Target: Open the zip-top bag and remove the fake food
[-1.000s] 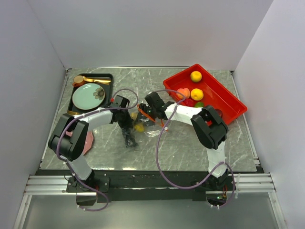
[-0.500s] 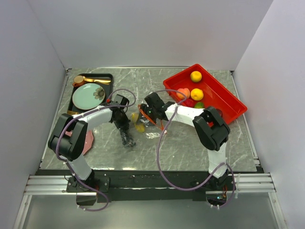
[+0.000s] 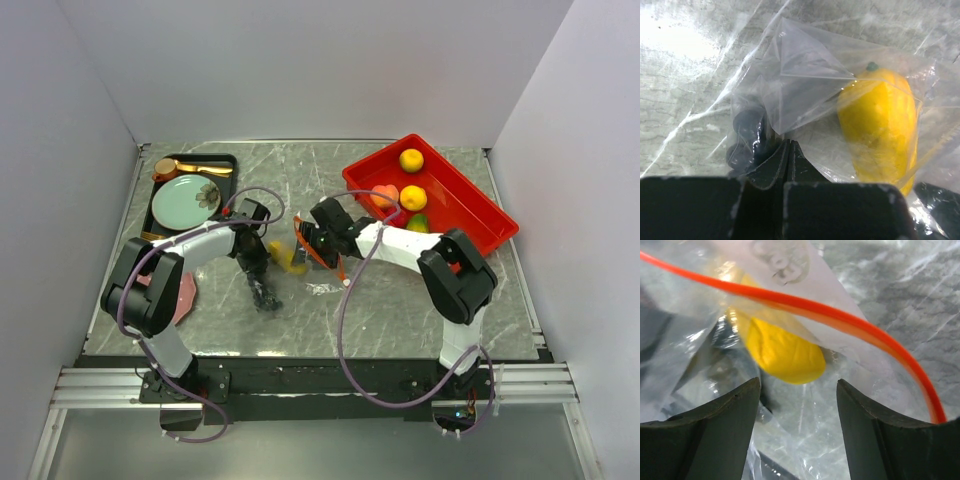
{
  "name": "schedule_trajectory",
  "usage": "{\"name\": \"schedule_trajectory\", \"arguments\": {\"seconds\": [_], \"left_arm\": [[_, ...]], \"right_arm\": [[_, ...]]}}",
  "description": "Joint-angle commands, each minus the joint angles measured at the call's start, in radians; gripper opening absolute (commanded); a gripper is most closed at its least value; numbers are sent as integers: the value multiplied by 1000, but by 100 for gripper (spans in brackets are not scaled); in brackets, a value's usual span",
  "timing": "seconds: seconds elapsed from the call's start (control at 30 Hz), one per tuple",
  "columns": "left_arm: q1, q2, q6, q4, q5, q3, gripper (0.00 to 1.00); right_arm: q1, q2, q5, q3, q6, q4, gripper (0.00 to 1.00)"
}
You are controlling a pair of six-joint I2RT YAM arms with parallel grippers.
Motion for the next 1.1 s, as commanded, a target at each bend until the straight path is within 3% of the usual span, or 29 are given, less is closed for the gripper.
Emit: {"name": "schedule_trajectory", "arguments": {"seconds": [0.0, 0.13, 0.27, 0.47, 0.8, 1.07], "left_arm": [[4, -23, 47, -16, -15, 17, 1], [4, -12, 84, -20, 17, 42, 1], [4, -5, 104, -14, 46, 55, 1], [4, -2, 116, -2, 68, 54, 1], [1, 14, 123, 23, 94, 49, 1], [-2, 20, 123, 27, 98, 55, 1]], "right_arm": [[3, -88, 20, 28, -30, 32, 69], [5, -23, 48, 122, -54, -33, 67], [20, 49, 54, 191, -76, -73, 56], [48, 92, 60, 187, -85, -76, 51], [85, 121, 82, 174, -100, -87, 53], [97, 142, 97, 200, -111, -111, 62]]}}
